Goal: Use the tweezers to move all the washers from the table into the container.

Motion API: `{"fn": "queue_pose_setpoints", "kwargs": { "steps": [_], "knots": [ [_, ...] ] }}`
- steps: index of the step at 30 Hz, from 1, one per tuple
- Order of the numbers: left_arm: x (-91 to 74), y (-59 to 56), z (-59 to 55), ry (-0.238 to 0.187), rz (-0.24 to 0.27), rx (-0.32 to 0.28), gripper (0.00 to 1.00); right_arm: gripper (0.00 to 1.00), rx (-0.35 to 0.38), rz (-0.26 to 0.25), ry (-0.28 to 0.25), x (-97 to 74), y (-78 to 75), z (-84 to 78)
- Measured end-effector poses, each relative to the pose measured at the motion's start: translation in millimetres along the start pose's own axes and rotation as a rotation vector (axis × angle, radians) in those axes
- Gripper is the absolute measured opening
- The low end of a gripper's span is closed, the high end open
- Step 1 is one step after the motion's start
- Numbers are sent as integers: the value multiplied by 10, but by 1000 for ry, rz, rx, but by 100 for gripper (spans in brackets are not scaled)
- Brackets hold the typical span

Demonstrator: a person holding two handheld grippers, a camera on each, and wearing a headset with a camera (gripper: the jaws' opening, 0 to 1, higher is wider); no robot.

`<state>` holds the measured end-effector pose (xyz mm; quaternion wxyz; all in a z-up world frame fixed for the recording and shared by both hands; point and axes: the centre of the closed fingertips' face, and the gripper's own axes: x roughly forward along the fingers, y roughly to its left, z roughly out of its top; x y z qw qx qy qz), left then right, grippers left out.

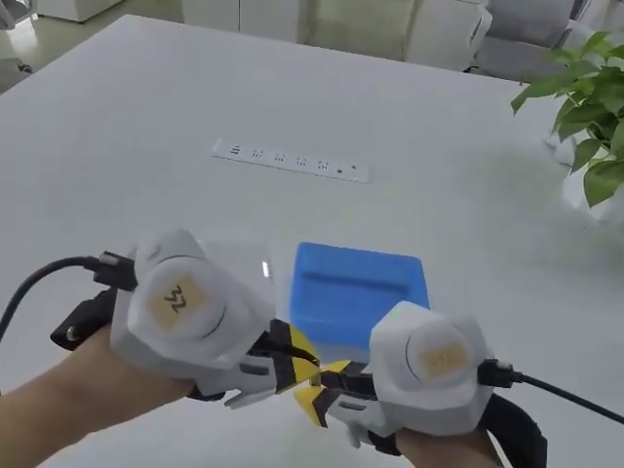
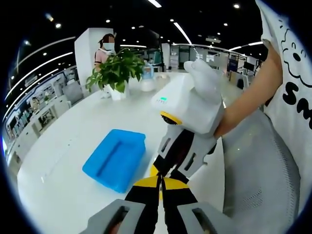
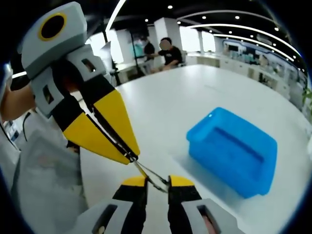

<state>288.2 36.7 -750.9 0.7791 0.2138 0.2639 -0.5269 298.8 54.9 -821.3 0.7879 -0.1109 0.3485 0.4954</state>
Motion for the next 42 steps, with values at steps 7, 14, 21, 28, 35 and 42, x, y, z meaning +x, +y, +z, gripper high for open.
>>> {"fn": "queue_pose_setpoints", "kwargs": {
  "steps": [7,14,21,28,35,42],
  "knots": [
    [34,-3,-42,20,-4,12,0,12,-5,12,16,55,18,-31],
    [61,2,-54,14,-4,26,0,12,-14,6,25,72,8,-44],
    [73,16,-42,6,-23,-7,0,9,-66,-1,46,74,15,-55],
    [100,-67,-18,42,-46,23,0,7,-196,-33,94,56,29,-90],
    [33,-116,89,40,-48,54,0,6,-233,-31,88,-70,66,-39],
    [-55,-102,286,16,-32,83,0,5,-254,-20,64,-219,43,112]
  ]
}}
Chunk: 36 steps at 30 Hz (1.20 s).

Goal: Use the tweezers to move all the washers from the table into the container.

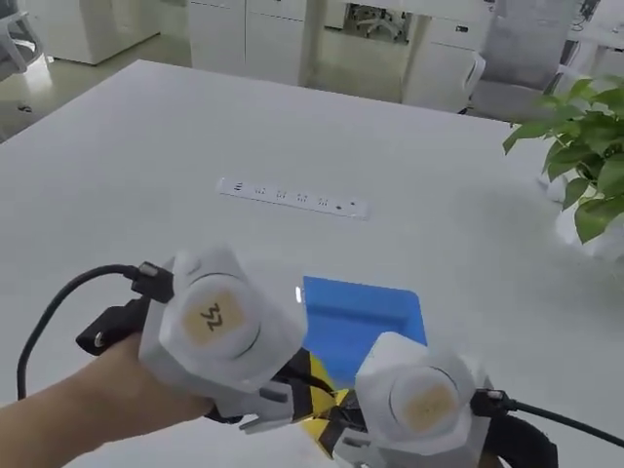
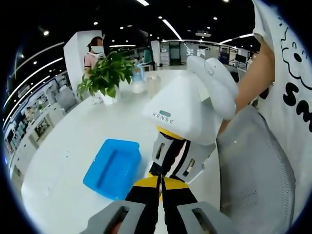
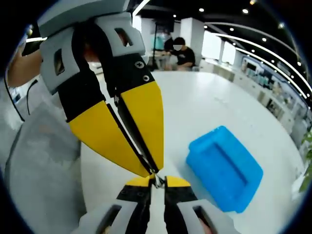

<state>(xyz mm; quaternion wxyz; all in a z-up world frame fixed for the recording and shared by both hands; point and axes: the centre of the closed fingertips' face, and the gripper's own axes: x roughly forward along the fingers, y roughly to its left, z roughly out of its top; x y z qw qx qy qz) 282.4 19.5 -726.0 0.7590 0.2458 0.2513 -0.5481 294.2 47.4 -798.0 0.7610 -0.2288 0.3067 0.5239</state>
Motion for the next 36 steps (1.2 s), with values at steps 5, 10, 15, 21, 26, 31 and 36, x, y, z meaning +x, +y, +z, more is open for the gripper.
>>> {"fn": "queue_pose_setpoints", "kwargs": {
  "steps": [5,10,15,21,26,31,36],
  "knots": [
    [-45,112,157,-2,40,53,0,5,-3,-21,-31,-85,-129,139],
    [-102,267,274,-33,81,49,0,5,-13,-44,-47,-149,-280,278],
    [-144,441,367,-47,113,59,0,5,-42,-71,-56,-169,-446,430],
    [-236,633,447,-40,157,102,0,5,-60,-113,-75,-181,-673,579],
    [-216,806,463,-40,175,133,0,5,-58,-160,-89,-133,-859,668],
    [-125,959,375,-31,186,111,0,5,-53,-178,-77,-7,-971,638],
    [-13,1065,255,-27,195,77,0,5,-12,-172,-69,145,-1055,563]
  ]
}}
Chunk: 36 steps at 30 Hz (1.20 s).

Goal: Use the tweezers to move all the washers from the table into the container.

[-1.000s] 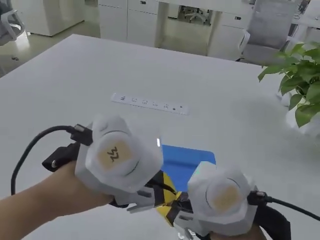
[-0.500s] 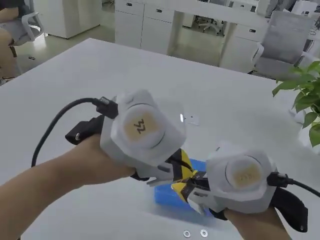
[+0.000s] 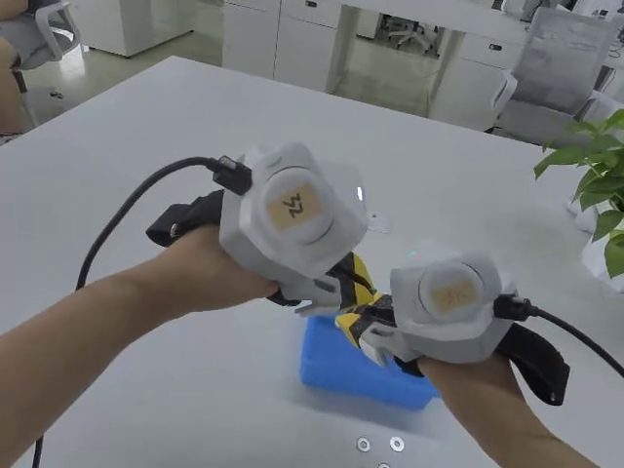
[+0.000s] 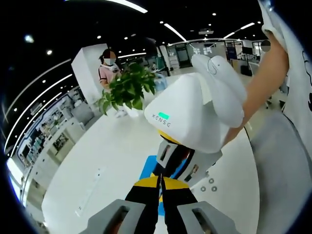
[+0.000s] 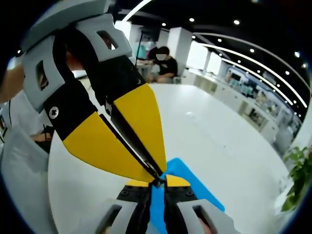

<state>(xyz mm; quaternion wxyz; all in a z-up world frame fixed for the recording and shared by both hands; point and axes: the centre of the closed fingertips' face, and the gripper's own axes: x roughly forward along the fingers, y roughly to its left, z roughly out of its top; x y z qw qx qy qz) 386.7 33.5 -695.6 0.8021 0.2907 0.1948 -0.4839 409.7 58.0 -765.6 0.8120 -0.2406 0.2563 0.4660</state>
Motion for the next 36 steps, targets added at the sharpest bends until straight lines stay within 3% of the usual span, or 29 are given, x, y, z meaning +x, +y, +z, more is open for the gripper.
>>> {"fn": "queue_pose_setpoints", "kwargs": {
  "steps": [6,17,24,28,36],
  "knots": [
    [158,38,-179,23,-2,-33,0,5,21,2,37,196,-24,-143],
    [325,75,-383,67,0,-62,0,5,27,39,93,390,-4,-287],
    [386,16,-445,81,1,-78,0,5,6,48,128,459,41,-370],
    [428,-23,-496,89,-5,-99,0,5,40,68,146,486,100,-397],
    [431,-83,-505,69,-5,-116,0,6,54,73,135,511,119,-388]
  ]
}}
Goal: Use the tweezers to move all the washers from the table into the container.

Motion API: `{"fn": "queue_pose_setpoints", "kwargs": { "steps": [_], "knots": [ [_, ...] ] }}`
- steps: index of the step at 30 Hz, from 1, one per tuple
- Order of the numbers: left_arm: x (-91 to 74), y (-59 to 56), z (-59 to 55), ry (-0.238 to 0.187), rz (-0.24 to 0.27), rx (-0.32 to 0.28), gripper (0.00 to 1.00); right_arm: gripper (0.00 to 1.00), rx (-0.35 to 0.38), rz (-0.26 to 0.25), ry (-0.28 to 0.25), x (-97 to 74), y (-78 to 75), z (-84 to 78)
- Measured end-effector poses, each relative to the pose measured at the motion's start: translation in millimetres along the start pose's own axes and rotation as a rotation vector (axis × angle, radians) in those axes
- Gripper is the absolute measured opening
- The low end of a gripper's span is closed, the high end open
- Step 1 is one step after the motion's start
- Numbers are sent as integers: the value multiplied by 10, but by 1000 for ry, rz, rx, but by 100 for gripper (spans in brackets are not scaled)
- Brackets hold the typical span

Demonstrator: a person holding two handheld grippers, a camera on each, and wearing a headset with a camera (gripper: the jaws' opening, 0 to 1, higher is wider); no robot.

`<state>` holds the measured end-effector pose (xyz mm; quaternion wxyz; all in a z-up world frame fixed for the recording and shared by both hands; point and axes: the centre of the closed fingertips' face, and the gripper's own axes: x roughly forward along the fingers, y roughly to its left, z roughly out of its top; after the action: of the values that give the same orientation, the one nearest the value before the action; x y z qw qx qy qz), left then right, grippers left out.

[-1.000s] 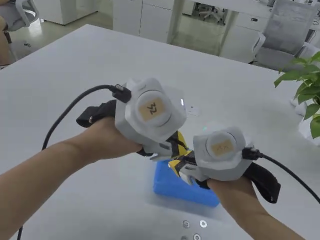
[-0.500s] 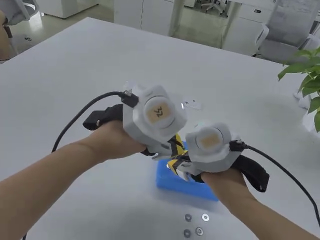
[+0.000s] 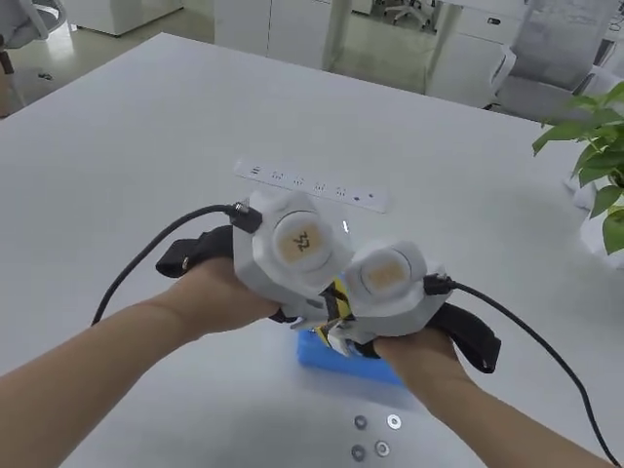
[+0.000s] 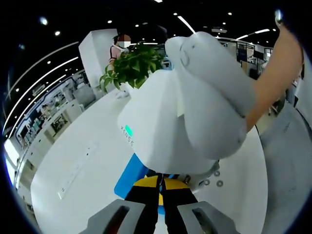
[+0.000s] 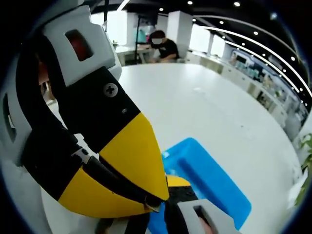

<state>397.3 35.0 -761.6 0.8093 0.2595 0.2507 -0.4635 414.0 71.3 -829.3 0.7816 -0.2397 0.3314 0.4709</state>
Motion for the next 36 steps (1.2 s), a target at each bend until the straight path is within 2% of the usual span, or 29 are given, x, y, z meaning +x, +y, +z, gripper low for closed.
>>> {"fn": "queue_pose_setpoints", "kwargs": {
  "steps": [4,6,8,14,20,25,28,31,33,35,36],
  "knots": [
    [-115,12,76,-29,20,1,0,7,-1,-6,-36,-125,17,82],
    [-217,36,135,-55,42,-3,0,6,-4,-8,-63,-230,36,143],
    [-370,11,237,-90,61,-19,0,7,-25,-17,-110,-373,78,239],
    [-795,-179,520,-175,105,-35,0,7,-94,-34,-198,-803,266,440],
    [-1069,-335,657,-228,128,-38,0,7,-91,-46,-266,-1097,461,542],
    [-1168,-472,704,-247,134,-39,0,7,-80,-51,-291,-1232,604,536],
    [-1203,-562,709,-256,137,-55,0,8,-4,-20,-310,-1287,695,492],
    [-1200,-671,676,-254,141,-68,0,10,7,-38,-301,-1316,707,399],
    [-1185,-719,658,-251,139,-79,0,11,29,-32,-297,-1314,739,333],
    [-1144,-769,635,-240,138,-86,0,11,33,-34,-292,-1298,755,283],
    [-1098,-792,603,-228,131,-88,0,11,35,-35,-273,-1268,768,225]
  ]
}}
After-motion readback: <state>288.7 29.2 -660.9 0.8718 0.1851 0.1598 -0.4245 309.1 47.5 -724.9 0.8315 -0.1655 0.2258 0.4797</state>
